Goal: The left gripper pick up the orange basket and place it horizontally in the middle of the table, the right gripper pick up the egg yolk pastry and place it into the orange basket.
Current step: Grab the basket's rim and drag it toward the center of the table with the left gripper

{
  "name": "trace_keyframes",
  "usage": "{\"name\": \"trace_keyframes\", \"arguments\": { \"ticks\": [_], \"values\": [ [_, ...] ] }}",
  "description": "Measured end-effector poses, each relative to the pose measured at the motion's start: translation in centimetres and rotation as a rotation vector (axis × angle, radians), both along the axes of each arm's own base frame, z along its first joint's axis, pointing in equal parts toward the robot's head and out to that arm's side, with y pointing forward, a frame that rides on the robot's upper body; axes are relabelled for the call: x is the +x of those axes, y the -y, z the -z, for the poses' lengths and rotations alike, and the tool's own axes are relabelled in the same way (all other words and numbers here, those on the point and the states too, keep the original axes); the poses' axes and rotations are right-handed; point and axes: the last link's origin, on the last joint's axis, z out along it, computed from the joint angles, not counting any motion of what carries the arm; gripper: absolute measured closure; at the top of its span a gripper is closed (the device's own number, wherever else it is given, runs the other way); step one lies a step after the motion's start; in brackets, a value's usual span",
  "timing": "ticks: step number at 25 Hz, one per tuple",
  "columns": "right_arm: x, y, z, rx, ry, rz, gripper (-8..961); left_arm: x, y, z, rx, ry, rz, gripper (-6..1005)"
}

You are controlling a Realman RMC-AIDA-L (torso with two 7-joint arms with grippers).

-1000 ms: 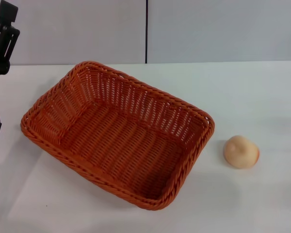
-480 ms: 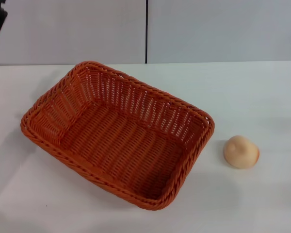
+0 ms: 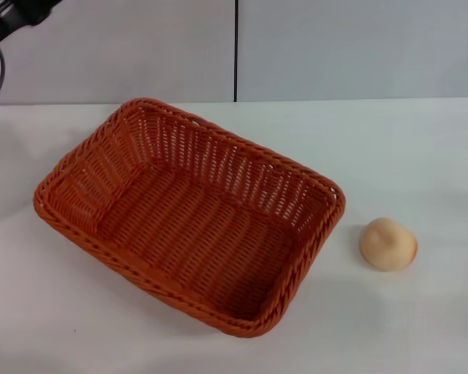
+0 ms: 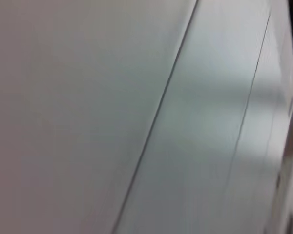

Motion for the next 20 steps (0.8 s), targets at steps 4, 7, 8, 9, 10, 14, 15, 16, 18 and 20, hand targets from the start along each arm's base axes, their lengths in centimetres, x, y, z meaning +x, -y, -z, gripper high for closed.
{"name": "trace_keyframes", "arguments": {
  "ticks": [4,7,8,9,10,14,15,16,18,20],
  "values": [
    [0.2,0.3,0.0,-0.001,-0.015,0.001,364,1.4,-1.3,-0.9,-0.072,-0.141,0.015,191],
    [0.4,0.6,-0.1,-0.001,-0.02,0.007,364,1.9,-2.0,-1.1,-0.119,-0.252,0.022,191],
    [0.4,0.6,-0.1,-0.001,-0.02,0.008,364,2.2,-2.3,-1.1,-0.141,-0.308,0.019,192],
    [0.4,0.6,-0.1,-0.001,-0.02,0.008,364,2.3,-2.9,-1.3,-0.152,-0.381,0.0,192],
    [0.5,0.7,-0.1,-0.001,-0.02,0.009,364,2.1,-3.2,-1.4,-0.152,-0.411,-0.015,192],
    [0.5,0.8,0.0,0.0,-0.023,0.012,364,1.7,-3.7,-1.5,-0.172,-0.512,-0.045,193],
    [0.5,0.8,0.0,0.0,-0.023,0.012,365,1.6,-3.8,-1.5,-0.173,-0.539,-0.052,194],
    [0.5,0.8,0.0,0.0,-0.024,0.013,365,1.3,-3.9,-1.6,-0.166,-0.567,-0.066,195],
    [0.5,0.8,0.1,-0.001,-0.028,0.013,365,0.9,-4.1,-1.6,-0.163,-0.612,-0.091,196],
    [0.5,0.9,0.1,-0.002,-0.03,0.013,365,0.5,-4.3,-1.5,-0.165,-0.656,-0.116,198]
  ]
}}
